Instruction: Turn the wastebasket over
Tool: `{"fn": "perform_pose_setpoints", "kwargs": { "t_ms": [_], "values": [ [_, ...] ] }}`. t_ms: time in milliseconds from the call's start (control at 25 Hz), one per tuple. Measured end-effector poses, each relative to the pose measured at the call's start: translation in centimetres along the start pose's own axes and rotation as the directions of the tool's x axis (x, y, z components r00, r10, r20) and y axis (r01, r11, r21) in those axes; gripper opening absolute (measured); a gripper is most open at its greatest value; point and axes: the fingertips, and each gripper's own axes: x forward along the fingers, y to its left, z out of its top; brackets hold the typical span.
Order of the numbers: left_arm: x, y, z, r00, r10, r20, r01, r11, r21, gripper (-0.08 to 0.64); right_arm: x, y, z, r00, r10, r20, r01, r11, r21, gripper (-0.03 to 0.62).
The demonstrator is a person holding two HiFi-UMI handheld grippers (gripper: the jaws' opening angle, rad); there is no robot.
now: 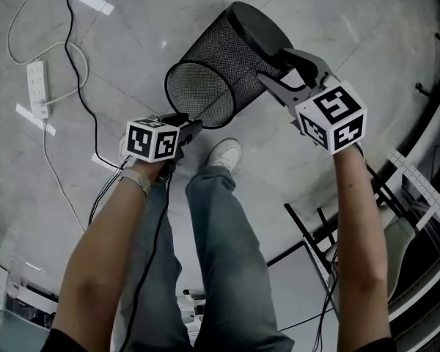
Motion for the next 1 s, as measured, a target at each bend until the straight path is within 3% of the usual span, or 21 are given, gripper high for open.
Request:
{"fn": "perform_pose_setpoints", "kwargs": {
  "t_ms": [120, 360, 480, 720, 1000],
  "values": [
    [-0.8, 1.6, -0.9, 0.998, 0.028, -0.063, -0.028, 1.000, -0.003, 0.196, 0.3, 2.4, 0.1, 0.999, -0.050, -0.020, 0.049, 0.996, -0.081, 0.256],
    [-6.0, 5.3, -3.7, 0.969, 0.187, -0.161, -0.184, 0.982, 0.037, 0.195, 0.3, 7.9, -0.3, 0.988, -0.141, -0.064, 0.126, 0.973, -0.192, 0.236],
    [-9.7, 6.0, -3.7, 0.974, 0.199, -0.112, -0.199, 0.980, 0.010, 0.195, 0.8, 10.9, -0.2, 0.977, -0.192, -0.088, 0.159, 0.943, -0.293, 0.232],
    [-16.4, 5.8, -2.6, 0.977, 0.211, 0.014, -0.211, 0.977, 0.000, 0.195, 2.7, 16.3, 0.1, 0.954, -0.281, -0.100, 0.201, 0.854, -0.480, 0.226],
    [-19.3, 4.7, -3.4, 0.975, 0.212, 0.063, -0.213, 0.977, 0.011, 0.195, 4.0, 20.0, -1.8, 0.919, -0.370, -0.137, 0.214, 0.761, -0.613, 0.227]
  ]
}}
